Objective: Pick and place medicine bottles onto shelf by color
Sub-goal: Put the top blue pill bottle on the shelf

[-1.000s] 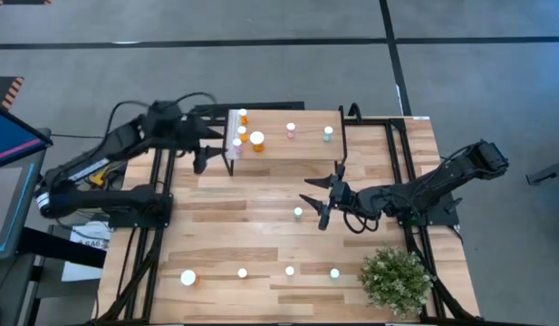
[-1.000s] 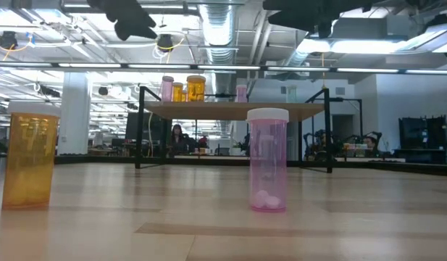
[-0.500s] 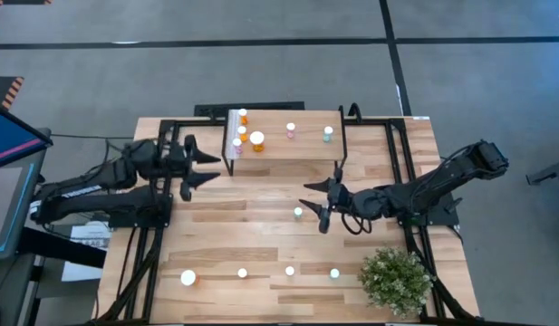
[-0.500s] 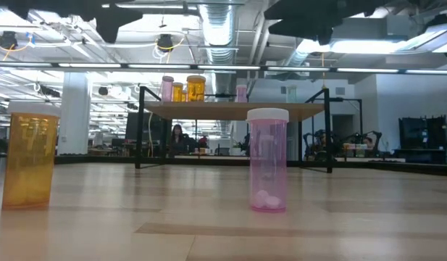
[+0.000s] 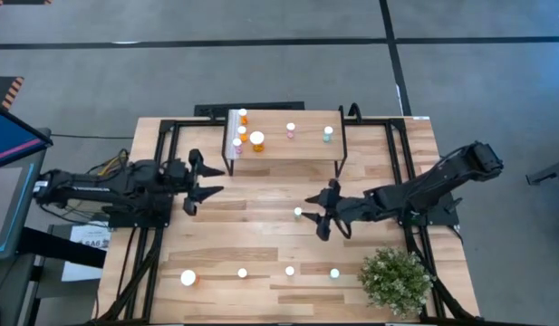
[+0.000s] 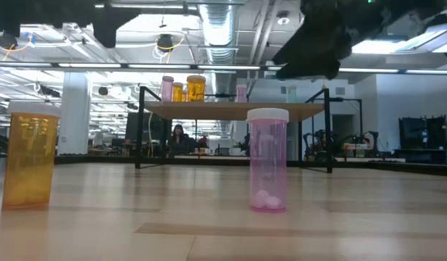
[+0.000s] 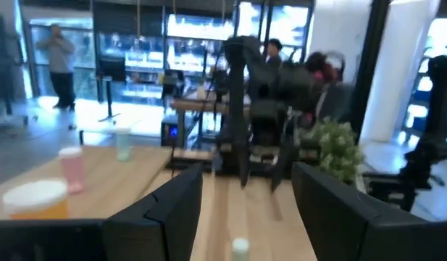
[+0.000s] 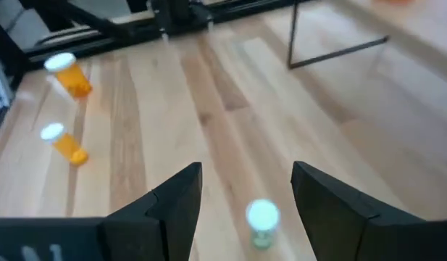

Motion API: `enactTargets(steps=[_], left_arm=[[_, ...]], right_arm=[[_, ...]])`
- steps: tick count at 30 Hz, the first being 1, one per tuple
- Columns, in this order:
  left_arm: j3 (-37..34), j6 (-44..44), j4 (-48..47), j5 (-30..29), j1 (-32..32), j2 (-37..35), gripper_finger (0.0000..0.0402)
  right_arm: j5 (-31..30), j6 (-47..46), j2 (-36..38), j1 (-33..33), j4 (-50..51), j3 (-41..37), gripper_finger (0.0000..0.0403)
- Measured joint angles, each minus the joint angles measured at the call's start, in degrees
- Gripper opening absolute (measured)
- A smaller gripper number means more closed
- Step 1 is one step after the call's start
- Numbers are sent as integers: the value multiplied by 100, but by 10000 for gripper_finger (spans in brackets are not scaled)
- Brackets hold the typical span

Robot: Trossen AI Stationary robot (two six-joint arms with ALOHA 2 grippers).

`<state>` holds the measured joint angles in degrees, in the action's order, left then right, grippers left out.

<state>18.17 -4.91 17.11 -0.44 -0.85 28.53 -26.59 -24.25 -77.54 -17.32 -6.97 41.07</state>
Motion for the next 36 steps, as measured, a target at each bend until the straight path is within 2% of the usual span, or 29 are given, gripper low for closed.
enactTargets(steps=[4,12,18,30,36], left_arm=[[1,10,74,6,203,-5,201],[1,19,44,1,472,-4,201],[1,-20,39,-5,534,-4,201],[1,-28,-73,-6,534,-3,201],[1,-33,-71,-27,534,-3,201]], right_arm=[[281,-24,-525,31,-218,1,235],[231,65,-1218,64,-597,1,235],[229,-269,-1562,309,-607,1,235],[481,-293,-1618,513,-627,4,234],[596,-383,-1714,511,-580,1,221]])
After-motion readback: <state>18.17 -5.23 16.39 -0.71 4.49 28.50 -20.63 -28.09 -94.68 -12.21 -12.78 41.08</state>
